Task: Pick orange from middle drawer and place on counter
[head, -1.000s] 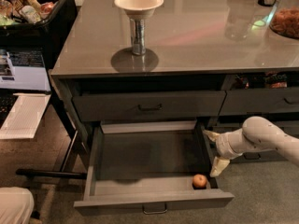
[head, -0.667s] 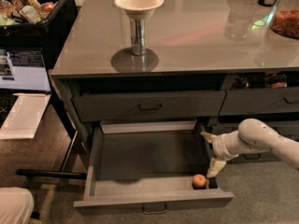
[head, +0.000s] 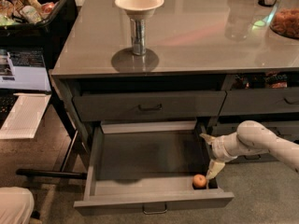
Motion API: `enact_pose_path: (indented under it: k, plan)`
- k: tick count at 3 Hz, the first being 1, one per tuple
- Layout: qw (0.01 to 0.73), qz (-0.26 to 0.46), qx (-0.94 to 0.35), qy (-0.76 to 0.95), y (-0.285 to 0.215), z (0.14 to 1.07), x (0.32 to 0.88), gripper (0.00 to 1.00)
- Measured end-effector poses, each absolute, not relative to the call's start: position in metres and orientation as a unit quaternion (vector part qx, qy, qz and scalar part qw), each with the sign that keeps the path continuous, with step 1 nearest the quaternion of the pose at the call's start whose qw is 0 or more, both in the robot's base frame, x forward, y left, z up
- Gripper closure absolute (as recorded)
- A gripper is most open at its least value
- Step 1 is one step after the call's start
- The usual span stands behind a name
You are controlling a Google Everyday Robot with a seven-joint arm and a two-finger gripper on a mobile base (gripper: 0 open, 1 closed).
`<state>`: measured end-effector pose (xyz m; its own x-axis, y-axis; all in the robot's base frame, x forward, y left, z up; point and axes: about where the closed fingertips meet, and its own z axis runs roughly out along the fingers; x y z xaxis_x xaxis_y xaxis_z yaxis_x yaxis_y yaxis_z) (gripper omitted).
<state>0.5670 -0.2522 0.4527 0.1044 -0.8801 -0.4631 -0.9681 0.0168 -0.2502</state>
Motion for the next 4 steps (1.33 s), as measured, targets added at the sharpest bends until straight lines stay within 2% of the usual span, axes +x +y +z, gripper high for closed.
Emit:
enact_pose_path:
  k: [2, 4]
  plan:
    - [0.251, 0.092, -0.694, 0.668, -0.242, 0.418, 0.547, 0.04]
    - [0.247, 0.097, -0.693, 0.67, -0.241, 0.407, 0.544, 0.03]
